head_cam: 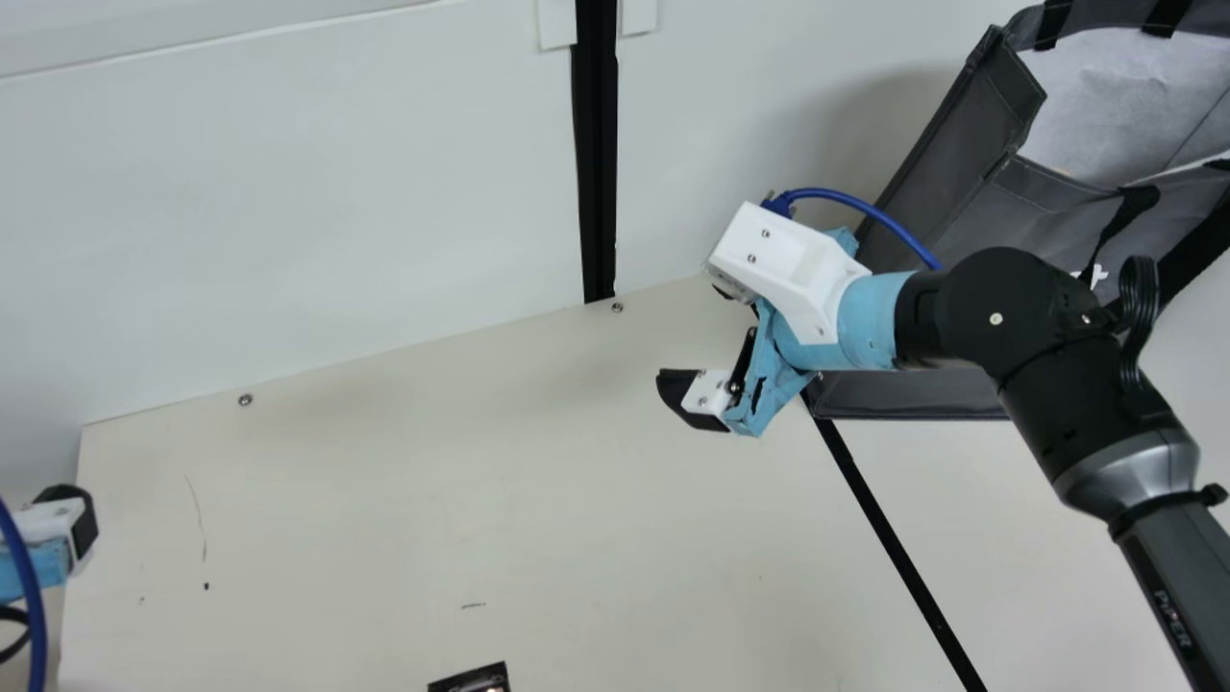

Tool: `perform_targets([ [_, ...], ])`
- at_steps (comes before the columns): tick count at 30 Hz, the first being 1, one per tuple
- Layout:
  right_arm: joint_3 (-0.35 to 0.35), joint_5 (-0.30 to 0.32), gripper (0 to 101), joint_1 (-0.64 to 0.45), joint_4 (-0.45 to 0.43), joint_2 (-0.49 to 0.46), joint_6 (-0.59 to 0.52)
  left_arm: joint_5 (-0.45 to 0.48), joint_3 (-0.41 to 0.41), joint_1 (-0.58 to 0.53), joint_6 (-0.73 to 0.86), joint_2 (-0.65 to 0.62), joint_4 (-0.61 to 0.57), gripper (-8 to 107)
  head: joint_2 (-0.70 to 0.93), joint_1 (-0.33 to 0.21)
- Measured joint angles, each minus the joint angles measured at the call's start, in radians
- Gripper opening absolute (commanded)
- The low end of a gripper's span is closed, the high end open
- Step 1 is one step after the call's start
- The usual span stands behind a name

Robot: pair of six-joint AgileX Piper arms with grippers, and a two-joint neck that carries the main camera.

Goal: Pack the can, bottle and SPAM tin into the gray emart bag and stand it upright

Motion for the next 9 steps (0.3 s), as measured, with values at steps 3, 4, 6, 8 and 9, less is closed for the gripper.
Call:
perform_targets([
  [3,0.000,0.000,95,0.000,0.000,0.000,0.000,0.000,0.000,0.000,0.000,0.000,0.000,90,0.000,0.000],
  [4,0.000,0.000,95,0.000,0.000,0.000,0.000,0.000,0.000,0.000,0.000,0.000,0.000,90,0.002,0.000],
  [6,0.000,0.000,95,0.000,0.000,0.000,0.000,0.000,0.000,0.000,0.000,0.000,0.000,90,0.000,0.000],
  [8,0.000,0.000,95,0.000,0.000,0.000,0.000,0.000,0.000,0.000,0.000,0.000,0.000,90,0.002,0.000],
  [9,0.000,0.000,95,0.000,0.000,0.000,0.000,0.000,0.000,0.000,0.000,0.000,0.000,90,0.000,0.000],
])
